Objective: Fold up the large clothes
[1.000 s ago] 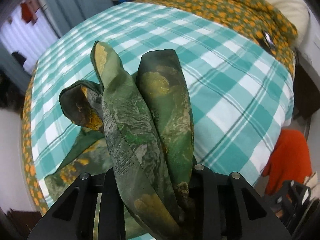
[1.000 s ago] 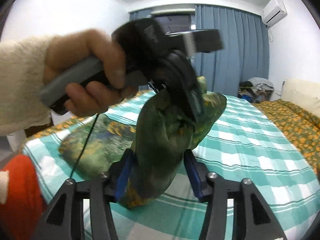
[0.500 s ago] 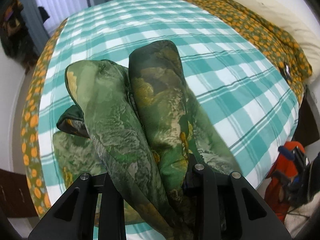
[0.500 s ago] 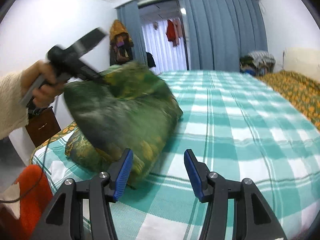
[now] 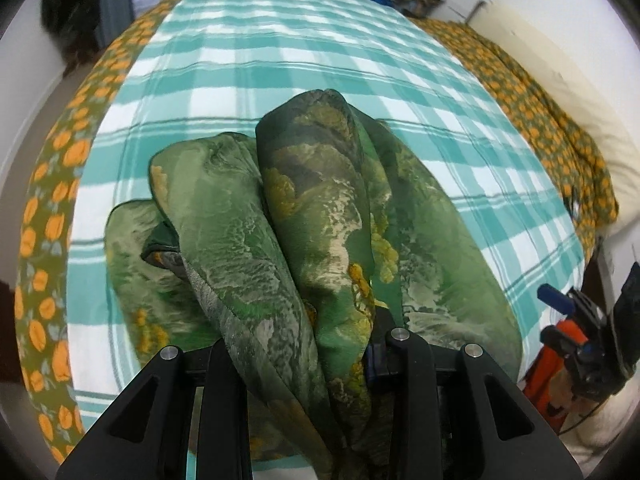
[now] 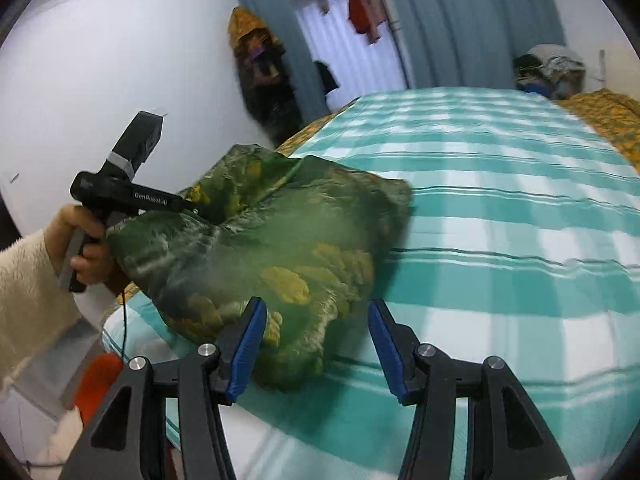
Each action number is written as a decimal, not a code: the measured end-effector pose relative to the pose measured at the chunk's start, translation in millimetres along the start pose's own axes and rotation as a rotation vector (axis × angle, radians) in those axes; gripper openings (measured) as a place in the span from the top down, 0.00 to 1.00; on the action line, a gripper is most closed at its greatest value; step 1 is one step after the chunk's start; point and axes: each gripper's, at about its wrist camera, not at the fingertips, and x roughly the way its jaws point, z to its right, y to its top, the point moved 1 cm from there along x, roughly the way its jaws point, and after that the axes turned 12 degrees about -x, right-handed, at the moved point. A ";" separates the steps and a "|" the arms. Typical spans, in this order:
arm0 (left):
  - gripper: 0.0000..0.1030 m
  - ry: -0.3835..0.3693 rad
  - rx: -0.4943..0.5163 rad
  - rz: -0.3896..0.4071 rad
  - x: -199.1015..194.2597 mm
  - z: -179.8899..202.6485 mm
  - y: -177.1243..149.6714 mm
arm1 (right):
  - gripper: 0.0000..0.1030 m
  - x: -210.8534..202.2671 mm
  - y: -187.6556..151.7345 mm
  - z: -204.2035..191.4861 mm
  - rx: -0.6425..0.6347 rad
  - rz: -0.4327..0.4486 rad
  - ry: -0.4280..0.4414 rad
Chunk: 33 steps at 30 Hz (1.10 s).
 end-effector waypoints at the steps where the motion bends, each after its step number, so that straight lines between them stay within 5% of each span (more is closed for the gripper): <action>1: 0.70 -0.005 -0.021 0.001 0.5 -9.8 0.4 | 0.48 9.2 5.1 -3.6 -0.015 -0.004 0.004; 8: 0.66 -0.029 -0.136 -0.027 24.2 -68.4 -8.0 | 0.48 101.3 8.3 -39.4 -0.101 -0.157 0.132; 11: 0.61 -0.082 -0.189 -0.047 38.9 -88.4 -15.6 | 0.47 124.1 -10.6 -47.0 -0.118 -0.197 0.112; 15: 0.59 -0.122 -0.212 -0.037 47.3 -97.9 -21.1 | 0.47 127.2 -17.2 -58.0 -0.148 -0.196 0.053; 25: 0.58 -0.137 -0.198 -0.012 48.0 -105.1 -25.0 | 0.47 126.9 -6.2 -53.6 -0.134 -0.222 0.062; 33: 0.57 -0.174 -0.224 -0.002 47.7 -114.9 -34.8 | 0.47 119.1 72.6 -35.5 -0.043 -0.207 0.062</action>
